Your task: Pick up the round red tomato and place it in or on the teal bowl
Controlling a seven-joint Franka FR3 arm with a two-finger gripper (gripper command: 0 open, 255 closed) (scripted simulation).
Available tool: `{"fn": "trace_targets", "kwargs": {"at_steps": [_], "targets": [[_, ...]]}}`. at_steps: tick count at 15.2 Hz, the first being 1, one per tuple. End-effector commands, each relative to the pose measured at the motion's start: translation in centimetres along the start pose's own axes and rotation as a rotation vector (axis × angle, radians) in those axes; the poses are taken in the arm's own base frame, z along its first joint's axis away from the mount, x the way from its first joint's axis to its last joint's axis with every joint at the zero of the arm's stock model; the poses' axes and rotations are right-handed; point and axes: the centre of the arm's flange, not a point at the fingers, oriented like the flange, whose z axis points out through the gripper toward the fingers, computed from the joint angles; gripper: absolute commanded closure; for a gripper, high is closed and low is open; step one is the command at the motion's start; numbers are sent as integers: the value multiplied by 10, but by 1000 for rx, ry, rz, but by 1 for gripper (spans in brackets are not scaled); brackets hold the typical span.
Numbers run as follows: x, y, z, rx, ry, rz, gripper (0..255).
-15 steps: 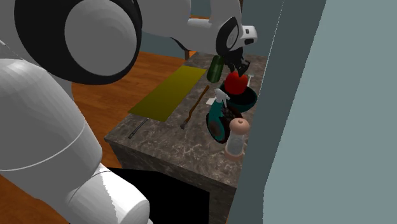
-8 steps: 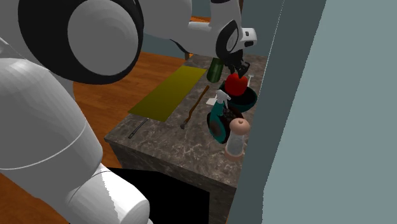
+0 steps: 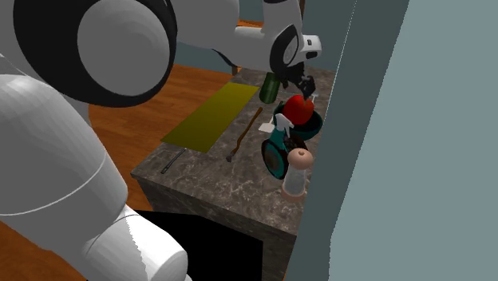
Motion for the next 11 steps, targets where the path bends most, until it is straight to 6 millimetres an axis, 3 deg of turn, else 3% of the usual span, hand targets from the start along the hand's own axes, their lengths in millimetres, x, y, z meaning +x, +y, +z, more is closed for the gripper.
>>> {"fn": "trace_targets", "kwargs": {"at_steps": [1, 3, 11], "targets": [[1, 0, -20, 0, 0, 0, 0], [1, 0, -43, 0, 0, 0, 0], [1, 0, -43, 0, 0, 0, 0]]}}
